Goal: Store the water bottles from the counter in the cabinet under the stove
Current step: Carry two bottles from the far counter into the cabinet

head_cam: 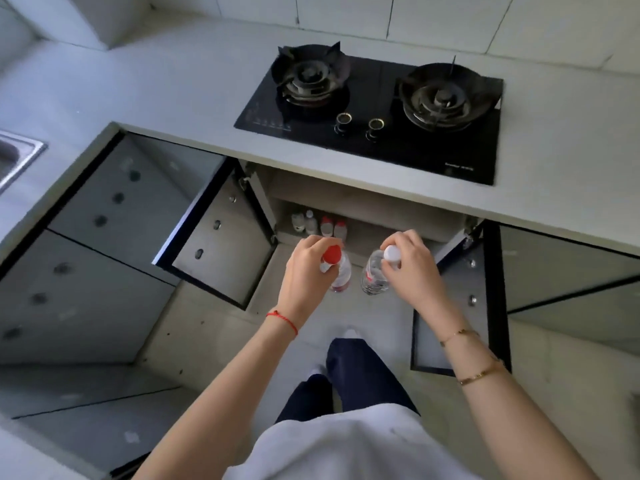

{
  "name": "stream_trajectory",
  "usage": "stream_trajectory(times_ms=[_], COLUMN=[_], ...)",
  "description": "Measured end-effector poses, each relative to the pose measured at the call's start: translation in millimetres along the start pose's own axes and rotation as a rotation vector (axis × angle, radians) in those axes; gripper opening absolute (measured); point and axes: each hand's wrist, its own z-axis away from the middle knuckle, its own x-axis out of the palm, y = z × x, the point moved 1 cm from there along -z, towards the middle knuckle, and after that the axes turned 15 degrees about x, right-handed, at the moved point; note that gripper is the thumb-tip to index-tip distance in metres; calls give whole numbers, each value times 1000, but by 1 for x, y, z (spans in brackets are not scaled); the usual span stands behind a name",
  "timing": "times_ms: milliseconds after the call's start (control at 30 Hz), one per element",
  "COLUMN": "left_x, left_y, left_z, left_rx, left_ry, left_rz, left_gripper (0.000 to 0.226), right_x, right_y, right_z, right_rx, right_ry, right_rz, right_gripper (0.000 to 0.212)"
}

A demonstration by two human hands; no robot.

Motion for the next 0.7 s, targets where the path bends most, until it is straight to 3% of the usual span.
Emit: stream_trajectory(times_ms=[267, 700], left_x=[105, 331], left_y=[-83, -294], left_z=[-84, -158], left_rx=[-56, 44], left_ry=[-61, -130], left_rz=[48, 2], left_gripper=[34, 36], right_x=[66, 268], right_y=[58, 203], right_z=[-106, -277], right_rx=[129, 187], right_ry=[-56, 31], right_rz=[18, 55], right_gripper=[17, 19])
